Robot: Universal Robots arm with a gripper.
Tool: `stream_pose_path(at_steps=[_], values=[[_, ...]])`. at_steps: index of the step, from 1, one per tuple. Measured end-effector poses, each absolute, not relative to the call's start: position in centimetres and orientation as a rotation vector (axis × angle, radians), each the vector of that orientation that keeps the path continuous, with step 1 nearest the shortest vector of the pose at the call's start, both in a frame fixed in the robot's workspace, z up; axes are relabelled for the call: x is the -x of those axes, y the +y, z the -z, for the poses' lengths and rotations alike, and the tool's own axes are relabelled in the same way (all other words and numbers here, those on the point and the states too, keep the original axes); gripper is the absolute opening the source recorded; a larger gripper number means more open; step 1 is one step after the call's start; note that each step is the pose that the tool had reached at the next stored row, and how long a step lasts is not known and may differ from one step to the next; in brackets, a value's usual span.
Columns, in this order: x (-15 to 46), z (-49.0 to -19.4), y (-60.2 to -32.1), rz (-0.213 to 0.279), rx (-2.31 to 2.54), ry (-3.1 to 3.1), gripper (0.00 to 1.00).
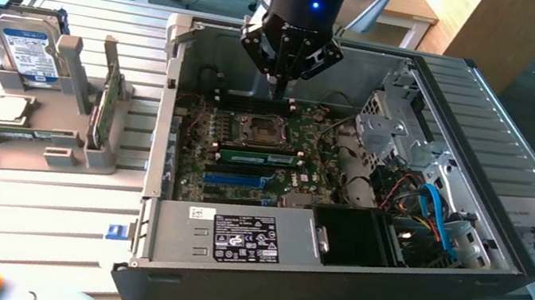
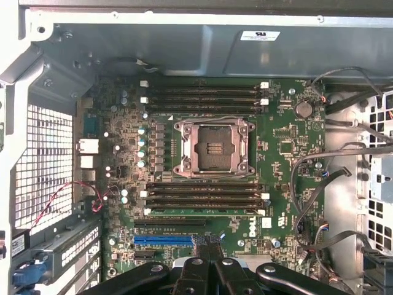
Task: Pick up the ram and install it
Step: 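Press down the ram until it locks into place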
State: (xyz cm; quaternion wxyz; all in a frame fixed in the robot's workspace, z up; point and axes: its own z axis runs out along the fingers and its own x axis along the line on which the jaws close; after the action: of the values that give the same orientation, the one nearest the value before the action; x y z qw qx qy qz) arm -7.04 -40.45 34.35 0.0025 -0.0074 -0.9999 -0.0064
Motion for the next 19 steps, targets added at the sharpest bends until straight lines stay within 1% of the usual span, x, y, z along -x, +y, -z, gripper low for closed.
stream_pose_path(at_steps=[2,6,19], values=[[7.04,-34.35,-40.45,0.021,0.023,-3.137,0.1],[7.04,-34.35,-40.44,0.04,0.024,-3.136,0.1],[7.04,-34.34,-40.46,0.053,0.023,-3.136,0.1]])
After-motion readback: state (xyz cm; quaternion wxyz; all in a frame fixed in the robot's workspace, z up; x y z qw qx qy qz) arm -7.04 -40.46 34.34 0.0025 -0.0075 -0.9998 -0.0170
